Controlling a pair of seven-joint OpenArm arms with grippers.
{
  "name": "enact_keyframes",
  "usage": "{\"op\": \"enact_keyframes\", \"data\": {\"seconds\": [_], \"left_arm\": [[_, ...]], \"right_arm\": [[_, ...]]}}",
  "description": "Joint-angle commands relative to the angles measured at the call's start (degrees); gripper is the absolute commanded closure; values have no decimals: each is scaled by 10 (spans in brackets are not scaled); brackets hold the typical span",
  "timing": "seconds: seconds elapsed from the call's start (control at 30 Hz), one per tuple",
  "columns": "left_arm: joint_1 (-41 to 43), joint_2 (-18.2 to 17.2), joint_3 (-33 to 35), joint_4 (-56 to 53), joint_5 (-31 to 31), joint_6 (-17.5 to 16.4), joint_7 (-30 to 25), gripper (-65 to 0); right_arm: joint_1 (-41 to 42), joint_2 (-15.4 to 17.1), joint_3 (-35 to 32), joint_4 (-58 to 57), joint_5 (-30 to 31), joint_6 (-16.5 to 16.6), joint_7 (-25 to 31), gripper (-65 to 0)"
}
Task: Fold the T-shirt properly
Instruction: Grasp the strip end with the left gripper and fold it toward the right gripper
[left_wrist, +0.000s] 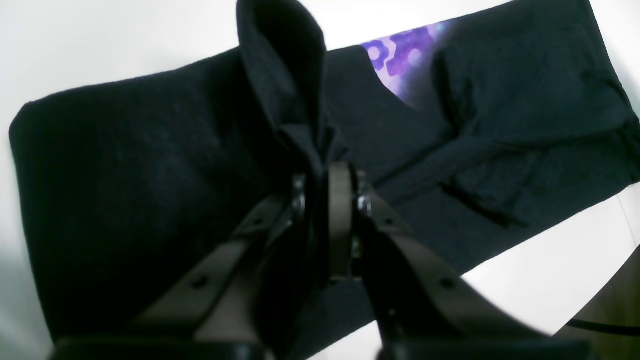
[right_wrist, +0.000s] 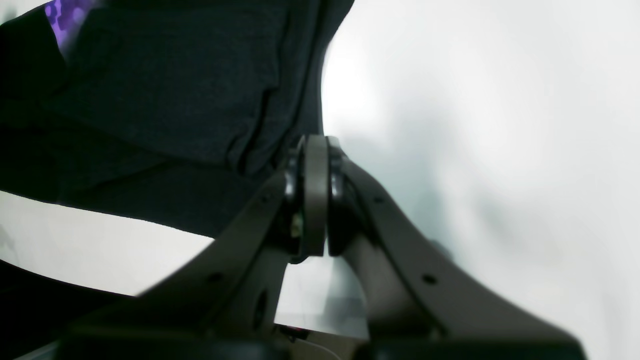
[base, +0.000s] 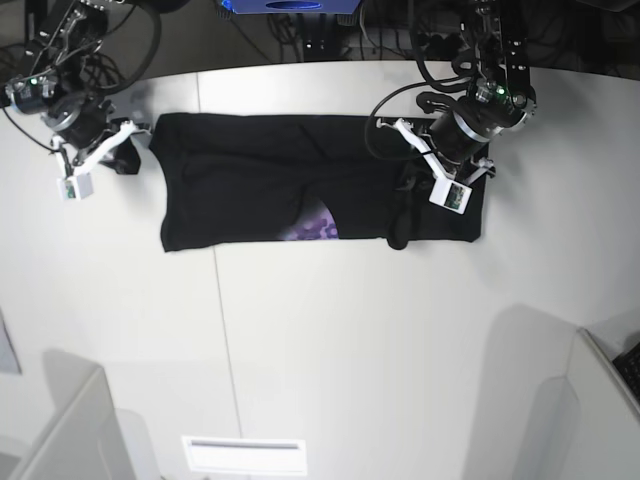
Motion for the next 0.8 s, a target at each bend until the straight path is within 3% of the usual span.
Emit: {"op": "enact_keyframes", "data": {"seconds": [0.0, 0.23, 0.57, 0.67, 0.77], "left_arm": [[-5, -1, 0, 9, -10, -2, -13, 0], [-5, -1, 0, 9, -10, -2, -13, -10], [-17, 10, 26, 5, -10, -2, -13, -359], [-26, 11, 64, -11, -13, -2, -13, -421], [-33, 13, 111, -17, -13, -2, -13, -439]], "right_arm": [[4, 7, 0, 9, 10, 1, 10, 0], [4, 7, -1, 9, 10, 1, 10, 0], [11, 6, -1, 9, 9, 1, 9, 0], [11, 4, -1, 9, 9, 1, 9, 0], [14, 3, -1, 9, 9, 1, 9, 0]]}}
